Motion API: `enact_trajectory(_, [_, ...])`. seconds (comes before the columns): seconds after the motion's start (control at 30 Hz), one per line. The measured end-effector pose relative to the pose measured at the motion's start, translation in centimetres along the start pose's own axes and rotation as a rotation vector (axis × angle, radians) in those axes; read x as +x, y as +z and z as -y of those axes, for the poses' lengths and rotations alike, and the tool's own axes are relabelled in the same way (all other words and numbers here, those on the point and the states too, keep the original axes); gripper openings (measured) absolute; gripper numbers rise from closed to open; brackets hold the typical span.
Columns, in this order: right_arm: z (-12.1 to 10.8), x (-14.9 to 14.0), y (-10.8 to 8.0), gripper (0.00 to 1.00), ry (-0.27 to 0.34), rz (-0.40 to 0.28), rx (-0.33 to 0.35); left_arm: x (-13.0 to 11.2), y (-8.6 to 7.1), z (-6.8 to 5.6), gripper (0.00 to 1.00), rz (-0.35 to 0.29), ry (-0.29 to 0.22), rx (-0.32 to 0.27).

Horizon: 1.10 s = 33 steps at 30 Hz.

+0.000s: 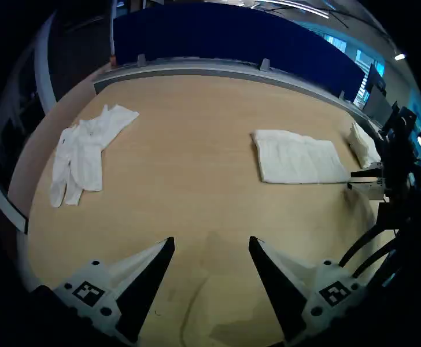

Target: Fold towel

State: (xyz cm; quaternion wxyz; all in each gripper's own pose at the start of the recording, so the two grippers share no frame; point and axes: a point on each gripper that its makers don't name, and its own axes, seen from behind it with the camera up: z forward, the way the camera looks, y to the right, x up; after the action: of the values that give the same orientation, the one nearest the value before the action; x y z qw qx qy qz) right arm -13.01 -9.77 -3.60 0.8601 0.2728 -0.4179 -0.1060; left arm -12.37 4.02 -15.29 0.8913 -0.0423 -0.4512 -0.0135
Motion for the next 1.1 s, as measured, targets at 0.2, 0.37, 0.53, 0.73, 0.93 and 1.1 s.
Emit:
enact_trajectory(0.2, [-0.2, -0.4, 0.2, 0.54, -0.028, 0.018, 0.022, -0.4, -1.0, 0.7, 0.96, 0.0, -0.01, 0.007])
enact_trajectory(0.37, [-0.3, -0.4, 0.3, 0.44, -0.039, 0.027, 0.027, -0.4, -1.5, 1.0, 0.95, -0.001, -0.012, 0.009])
enact_trajectory(0.53, [-0.4, -0.5, 0.5, 0.26, -0.048, 0.035, 0.024, -0.3, -1.6, 1.1, 0.95, -0.003, -0.009, 0.006])
enact_trajectory(0.73, [-0.6, -0.4, 0.7, 0.13, -0.037, 0.038, 0.025, -0.6, -1.6, 1.1, 0.96, 0.003, -0.005, 0.001])
enact_trajectory(0.93, [-0.7, -0.2, 0.6, 0.05, -0.037, 0.034, 0.016, -0.8, -1.5, 1.2, 0.96, 0.008, -0.005, -0.002])
enact_trajectory(1.1, [-0.7, 0.7, 0.3, 0.05, -0.034, 0.02, 0.016, -0.8, -1.5, 1.3, 0.95, 0.009, -0.008, -0.005])
